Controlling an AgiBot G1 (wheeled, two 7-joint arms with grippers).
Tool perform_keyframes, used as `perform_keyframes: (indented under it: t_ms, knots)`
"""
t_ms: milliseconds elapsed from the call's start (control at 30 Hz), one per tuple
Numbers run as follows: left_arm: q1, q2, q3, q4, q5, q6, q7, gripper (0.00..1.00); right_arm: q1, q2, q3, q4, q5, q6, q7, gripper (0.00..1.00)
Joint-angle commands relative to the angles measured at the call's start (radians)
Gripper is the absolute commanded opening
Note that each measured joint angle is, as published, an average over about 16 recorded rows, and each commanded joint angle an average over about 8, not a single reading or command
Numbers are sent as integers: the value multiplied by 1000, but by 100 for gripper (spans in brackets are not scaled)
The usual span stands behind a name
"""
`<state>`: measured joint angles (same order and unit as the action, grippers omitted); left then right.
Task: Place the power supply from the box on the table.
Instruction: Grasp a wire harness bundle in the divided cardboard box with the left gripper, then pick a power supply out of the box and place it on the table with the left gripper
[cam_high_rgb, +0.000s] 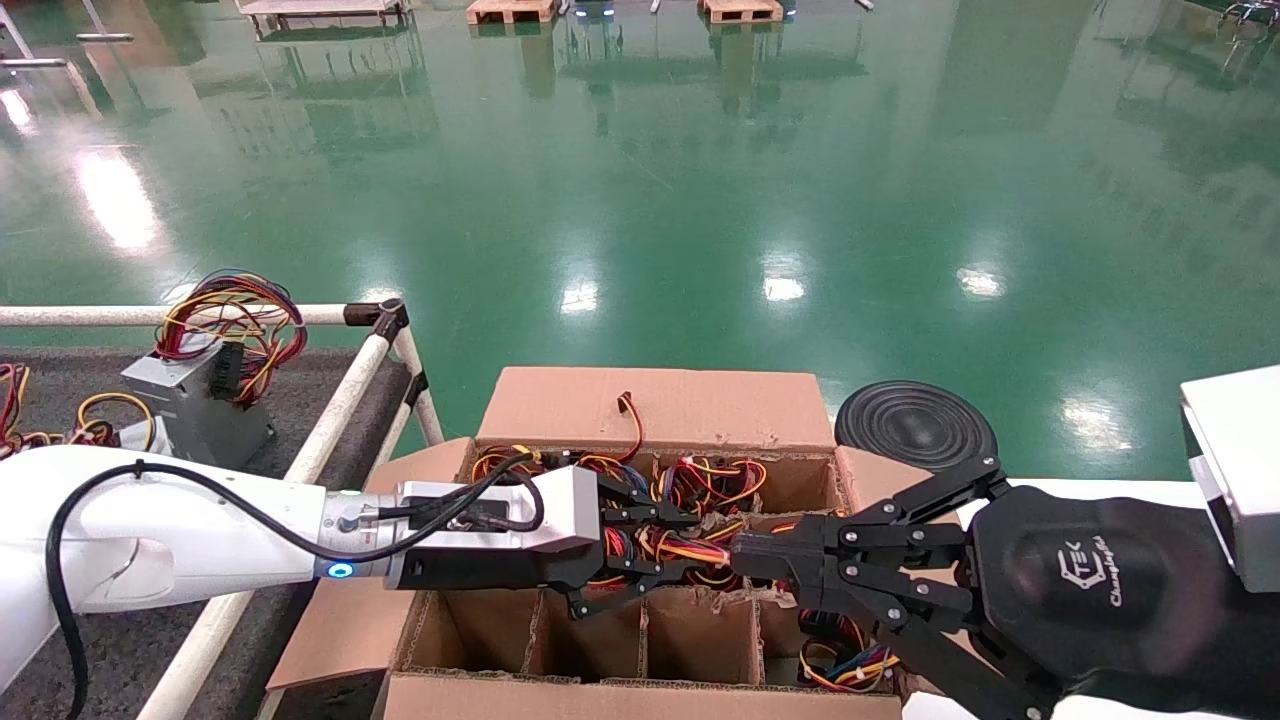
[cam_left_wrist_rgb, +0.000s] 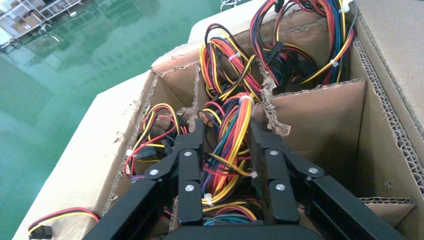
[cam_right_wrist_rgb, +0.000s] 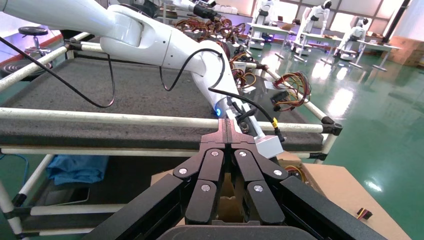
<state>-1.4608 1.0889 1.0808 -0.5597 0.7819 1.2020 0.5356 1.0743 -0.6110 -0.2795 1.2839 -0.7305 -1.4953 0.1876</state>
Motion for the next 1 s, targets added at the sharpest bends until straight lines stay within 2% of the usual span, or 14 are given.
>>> perform_keyframes:
  t_ms: [33,300,567,1000]
  knots:
    - [0,1,-1,5,-1,3,2,0,0,0,0,0,0,0,0,0]
    - [-2,5,-5,25,-8,16,12,0,0,0,0,0,0,0,0,2]
    - [-4,9,-7,44,-11,30,20,0,0,0,0,0,0,0,0,100]
    - [-17,8,-13,64,-20,50,27,0,0,0,0,0,0,0,0,100]
